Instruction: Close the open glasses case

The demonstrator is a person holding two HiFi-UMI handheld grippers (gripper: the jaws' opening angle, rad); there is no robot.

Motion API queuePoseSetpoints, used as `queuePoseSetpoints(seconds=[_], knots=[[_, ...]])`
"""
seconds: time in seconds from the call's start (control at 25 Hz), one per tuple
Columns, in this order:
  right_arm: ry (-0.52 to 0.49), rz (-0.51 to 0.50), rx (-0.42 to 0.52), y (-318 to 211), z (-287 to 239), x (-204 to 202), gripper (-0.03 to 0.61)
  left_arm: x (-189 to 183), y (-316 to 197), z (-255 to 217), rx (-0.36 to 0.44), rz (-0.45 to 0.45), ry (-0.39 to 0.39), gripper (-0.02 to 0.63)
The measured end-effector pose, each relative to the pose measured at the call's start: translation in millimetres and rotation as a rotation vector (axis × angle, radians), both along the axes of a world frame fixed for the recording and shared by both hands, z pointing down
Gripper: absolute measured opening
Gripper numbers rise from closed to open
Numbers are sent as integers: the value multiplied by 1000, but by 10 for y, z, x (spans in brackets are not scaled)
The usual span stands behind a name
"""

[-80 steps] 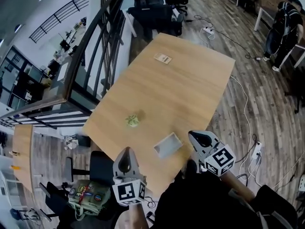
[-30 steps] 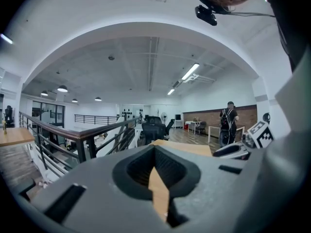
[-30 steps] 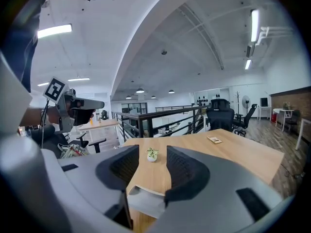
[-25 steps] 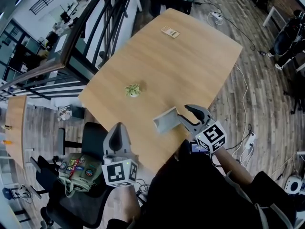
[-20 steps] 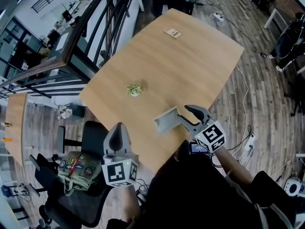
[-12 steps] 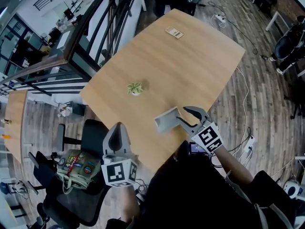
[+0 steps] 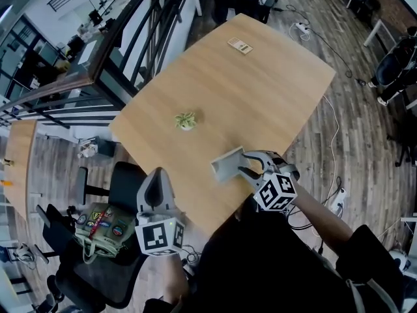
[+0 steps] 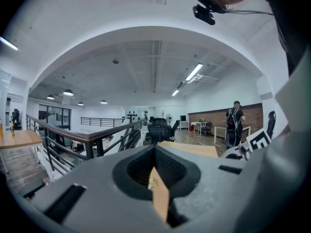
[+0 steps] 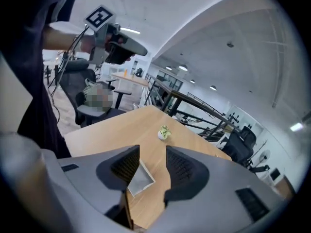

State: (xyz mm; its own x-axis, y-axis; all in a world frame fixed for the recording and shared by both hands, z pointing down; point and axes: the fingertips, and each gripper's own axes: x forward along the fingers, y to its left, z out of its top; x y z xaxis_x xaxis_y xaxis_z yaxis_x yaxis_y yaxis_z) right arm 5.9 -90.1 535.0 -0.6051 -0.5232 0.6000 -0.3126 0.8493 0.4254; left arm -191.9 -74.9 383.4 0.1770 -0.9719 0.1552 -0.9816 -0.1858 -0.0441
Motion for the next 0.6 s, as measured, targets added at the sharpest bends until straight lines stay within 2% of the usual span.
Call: queuePoseSetpoints(seconds=[0.2, 0.4, 0.6], knots=[[223, -133, 70, 89, 250, 46, 181, -6, 22, 42, -10, 5, -31, 0], [412, -267, 122, 172, 432, 120, 178, -11, 61, 46, -15, -4, -22, 0], [573, -342, 172, 185, 599, 197, 172, -12, 97, 57, -18, -16, -9, 0]])
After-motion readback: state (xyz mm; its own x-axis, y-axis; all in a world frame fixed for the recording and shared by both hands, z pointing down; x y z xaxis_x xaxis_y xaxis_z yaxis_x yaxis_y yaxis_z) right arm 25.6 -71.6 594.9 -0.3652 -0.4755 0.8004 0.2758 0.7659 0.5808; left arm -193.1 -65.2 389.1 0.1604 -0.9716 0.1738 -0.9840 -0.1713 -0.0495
